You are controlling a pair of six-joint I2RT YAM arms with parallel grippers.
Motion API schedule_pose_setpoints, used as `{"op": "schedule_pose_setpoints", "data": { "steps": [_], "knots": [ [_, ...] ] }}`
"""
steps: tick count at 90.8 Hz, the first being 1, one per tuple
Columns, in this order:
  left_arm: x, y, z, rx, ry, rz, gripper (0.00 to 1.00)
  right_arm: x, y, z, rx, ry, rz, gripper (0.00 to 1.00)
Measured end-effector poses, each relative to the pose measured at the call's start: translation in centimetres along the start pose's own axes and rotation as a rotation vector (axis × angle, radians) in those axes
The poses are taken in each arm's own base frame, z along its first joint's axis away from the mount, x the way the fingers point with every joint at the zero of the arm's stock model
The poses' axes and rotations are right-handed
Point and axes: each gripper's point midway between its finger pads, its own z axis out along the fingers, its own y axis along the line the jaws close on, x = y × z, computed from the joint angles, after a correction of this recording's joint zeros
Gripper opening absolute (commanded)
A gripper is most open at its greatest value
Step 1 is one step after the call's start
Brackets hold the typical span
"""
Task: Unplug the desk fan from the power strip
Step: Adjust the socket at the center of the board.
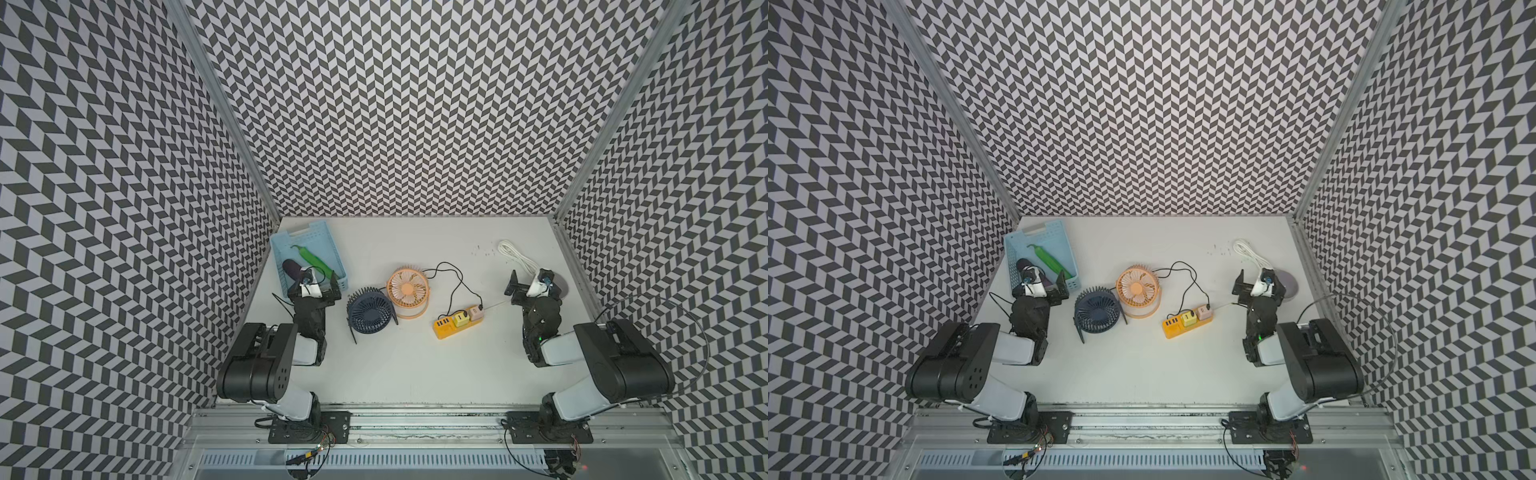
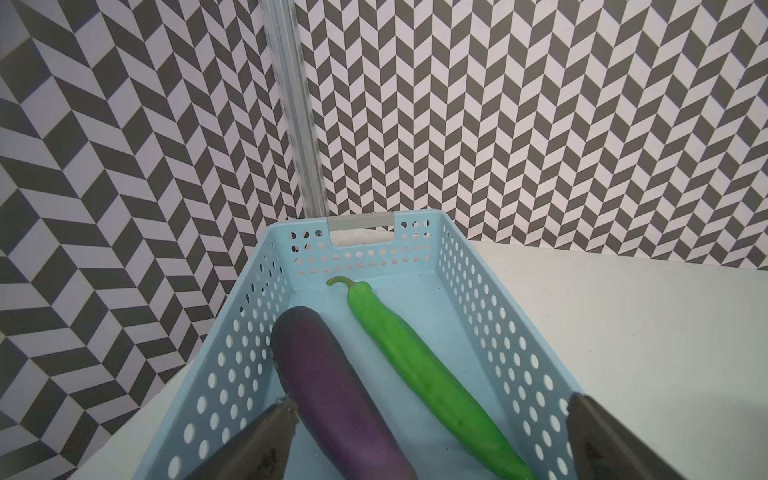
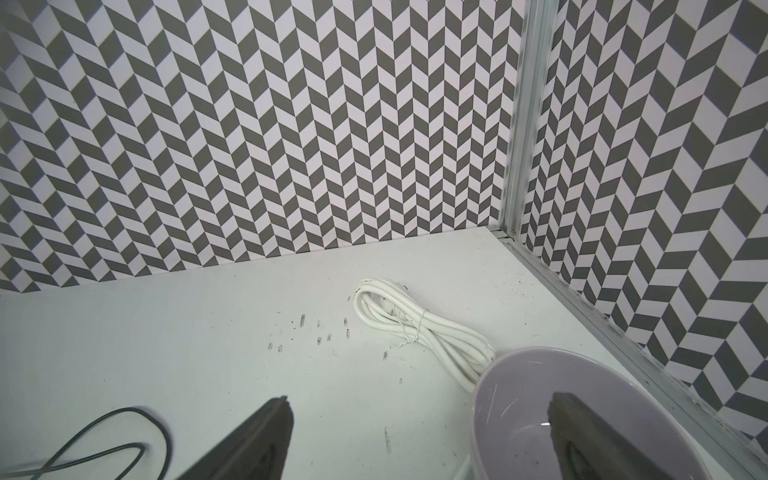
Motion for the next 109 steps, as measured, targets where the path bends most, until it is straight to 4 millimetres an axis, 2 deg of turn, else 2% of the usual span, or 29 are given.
{"op": "schedule_pose_setpoints", "data": {
  "steps": [78, 84, 91, 99, 109],
  "knots": [
    [-0.1, -0.2, 0.4, 0.004, 0.028, 0.006, 1.00, -0.1, 0.0, 0.0, 0.001, -0.003, 0.004, 0.99],
    [-1.3, -0.2, 1.4, -0.009, 0.035, 0.001, 1.00, -0.5, 0.0, -0.1, -0.002, -0.012, 0.006, 0.99],
    [-4.2, -0.2, 2.5, -0.028, 0.005, -0.024, 1.00, -1.1, 0.1, -0.2, -0.010, -0.027, 0.008, 0.99],
    [-7.2, -0.1, 2.5, -0.035, -0.046, -0.068, 1.00, -1.3, 0.2, -0.1, -0.012, -0.023, 0.002, 0.99],
    [-9.4, -0.3, 2.7, -0.033, -0.055, -0.130, 1.00, -2.4, 0.8, 1.2, -0.010, 0.014, -0.012, 0.99]
  ]
}}
